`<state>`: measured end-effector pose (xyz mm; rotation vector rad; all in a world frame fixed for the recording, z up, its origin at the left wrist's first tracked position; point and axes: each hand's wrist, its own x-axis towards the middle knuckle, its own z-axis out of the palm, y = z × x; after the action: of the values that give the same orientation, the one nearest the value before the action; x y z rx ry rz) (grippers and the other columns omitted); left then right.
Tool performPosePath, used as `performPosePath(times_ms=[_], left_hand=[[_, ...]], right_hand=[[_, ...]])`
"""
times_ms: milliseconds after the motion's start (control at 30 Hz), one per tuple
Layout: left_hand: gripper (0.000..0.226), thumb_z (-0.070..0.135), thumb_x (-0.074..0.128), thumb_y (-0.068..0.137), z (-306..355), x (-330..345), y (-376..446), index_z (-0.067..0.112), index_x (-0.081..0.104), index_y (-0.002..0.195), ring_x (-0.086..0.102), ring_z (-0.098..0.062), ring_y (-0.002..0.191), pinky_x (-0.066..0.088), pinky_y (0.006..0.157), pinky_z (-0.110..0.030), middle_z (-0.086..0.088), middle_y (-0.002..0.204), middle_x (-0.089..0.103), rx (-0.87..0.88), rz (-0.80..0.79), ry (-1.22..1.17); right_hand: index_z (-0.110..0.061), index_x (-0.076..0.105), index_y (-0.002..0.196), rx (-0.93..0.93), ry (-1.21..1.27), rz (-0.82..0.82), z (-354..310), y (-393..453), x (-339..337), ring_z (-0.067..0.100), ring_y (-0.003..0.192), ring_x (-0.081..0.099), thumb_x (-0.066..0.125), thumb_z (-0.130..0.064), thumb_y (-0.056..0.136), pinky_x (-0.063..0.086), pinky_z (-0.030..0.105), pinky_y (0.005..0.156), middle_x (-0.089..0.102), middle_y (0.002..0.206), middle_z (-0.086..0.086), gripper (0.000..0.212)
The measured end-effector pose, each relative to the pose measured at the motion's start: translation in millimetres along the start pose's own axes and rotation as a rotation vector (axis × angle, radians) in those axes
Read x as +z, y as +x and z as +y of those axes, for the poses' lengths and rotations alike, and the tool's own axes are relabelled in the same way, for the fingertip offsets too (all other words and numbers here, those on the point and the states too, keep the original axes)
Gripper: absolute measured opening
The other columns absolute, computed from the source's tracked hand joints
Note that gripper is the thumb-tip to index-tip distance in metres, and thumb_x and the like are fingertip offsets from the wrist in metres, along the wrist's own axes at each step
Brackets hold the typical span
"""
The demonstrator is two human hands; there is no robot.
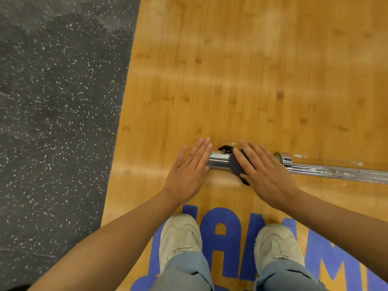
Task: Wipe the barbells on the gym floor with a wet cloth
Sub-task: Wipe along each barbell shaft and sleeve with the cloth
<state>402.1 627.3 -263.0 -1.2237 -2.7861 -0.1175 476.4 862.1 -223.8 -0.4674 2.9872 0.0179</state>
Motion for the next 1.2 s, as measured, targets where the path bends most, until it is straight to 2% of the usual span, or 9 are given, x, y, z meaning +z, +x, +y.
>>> performPosePath(times_ms=[133, 200, 300, 467, 600, 700, 900, 1033, 1200], left_hand=[[0.051, 0.027, 0.015, 0.108, -1.1, 2.1, 0.2, 0.004, 0.021, 0.153, 0.018, -0.021, 0.149, 0.006, 0.122, -0.039, -0.01, 0.161, 0.023, 0.03, 0.003, 0.026], [0.052, 0.029, 0.014, 0.109, -0.2, 2.3, 0.8, 0.003, 0.021, 0.153, 0.018, -0.022, 0.149, 0.007, 0.122, -0.039, -0.011, 0.161, 0.023, 0.045, -0.005, 0.028], [0.051, 0.029, 0.014, 0.109, -2.9, 0.7, 3.4, 0.002, 0.025, 0.151, 0.023, -0.022, 0.148, 0.01, 0.122, -0.038, -0.012, 0.159, 0.028, 0.079, 0.004, 0.028], [0.051, 0.029, 0.015, 0.11, -5.3, 0.6, 6.0, 0.0, 0.027, 0.15, 0.027, -0.025, 0.147, 0.013, 0.122, -0.038, -0.014, 0.158, 0.029, 0.133, 0.037, 0.039], [0.052, 0.028, 0.015, 0.109, -4.6, 2.7, 5.2, 0.0, 0.023, 0.152, 0.023, -0.026, 0.148, 0.015, 0.122, -0.039, -0.015, 0.159, 0.025, 0.138, 0.024, 0.026], [0.052, 0.028, 0.015, 0.109, -2.5, 2.0, 5.8, 0.0, 0.022, 0.152, 0.021, -0.025, 0.148, 0.012, 0.122, -0.039, -0.014, 0.159, 0.026, 0.129, 0.01, 0.012], [0.051, 0.029, 0.017, 0.109, -3.2, 2.6, 5.1, -0.001, 0.027, 0.15, 0.026, -0.024, 0.147, 0.018, 0.121, -0.039, -0.014, 0.156, 0.033, 0.132, 0.027, 0.032], [0.051, 0.029, 0.026, 0.108, -3.8, 4.0, 4.5, 0.0, 0.03, 0.149, 0.027, -0.025, 0.146, 0.017, 0.121, -0.039, -0.015, 0.155, 0.035, 0.116, 0.047, 0.015], [0.053, 0.031, 0.025, 0.107, 5.5, 3.3, 4.8, -0.001, 0.028, 0.149, 0.023, -0.026, 0.147, 0.019, 0.12, -0.041, -0.016, 0.156, 0.033, 0.072, 0.006, -0.007]], right_hand=[[0.002, 0.026, 0.149, 0.119, -0.019, -0.003, -9.1, -3.6, 0.0, 0.048, 0.139, 0.037, 0.033, -0.025, 0.101, 0.026, 0.055, 0.115, 0.036, 0.151, 0.031, 0.056], [0.006, 0.032, 0.145, 0.15, -0.026, -0.033, -23.1, 12.9, 1.0, 0.049, 0.137, 0.04, 0.031, -0.032, 0.1, 0.031, 0.057, 0.115, 0.04, 0.148, 0.033, 0.059], [0.008, 0.039, 0.144, 0.089, -0.008, -0.044, -32.3, 34.6, 1.1, 0.045, 0.138, 0.041, 0.026, -0.037, 0.101, 0.036, 0.055, 0.112, 0.04, 0.149, 0.031, 0.063], [-0.006, 0.024, 0.154, -0.015, 0.034, -0.023, -9.2, 10.8, 0.4, 0.04, 0.138, 0.043, 0.026, -0.032, 0.104, 0.04, 0.052, 0.111, 0.035, 0.155, 0.023, 0.057], [-0.006, 0.022, 0.155, 0.106, 0.004, -0.016, -8.0, -1.3, 0.6, 0.046, 0.13, 0.047, 0.037, -0.024, 0.099, 0.042, 0.056, 0.106, 0.041, 0.147, 0.03, 0.06], [-0.002, 0.022, 0.152, 0.184, -0.025, -0.014, -28.8, 17.3, 2.9, 0.047, 0.121, 0.051, 0.032, -0.032, 0.102, 0.046, 0.058, 0.096, 0.046, 0.142, 0.032, 0.059], [0.0, 0.027, 0.148, 0.088, -0.011, -0.032, -34.4, 38.6, 2.2, 0.041, 0.112, 0.057, 0.025, -0.04, 0.103, 0.05, 0.05, 0.091, 0.054, 0.133, 0.026, 0.06], [-0.002, 0.028, 0.149, 0.088, -0.001, -0.013, 0.5, 4.1, -2.6, 0.042, 0.112, 0.057, 0.027, -0.038, 0.1, 0.05, 0.051, 0.094, 0.054, 0.131, 0.025, 0.061], [-0.001, 0.029, 0.148, 0.188, -0.011, -0.04, -8.0, -0.4, 2.0, 0.048, 0.121, 0.053, 0.028, -0.037, 0.099, 0.046, 0.057, 0.1, 0.052, 0.137, 0.03, 0.06]])
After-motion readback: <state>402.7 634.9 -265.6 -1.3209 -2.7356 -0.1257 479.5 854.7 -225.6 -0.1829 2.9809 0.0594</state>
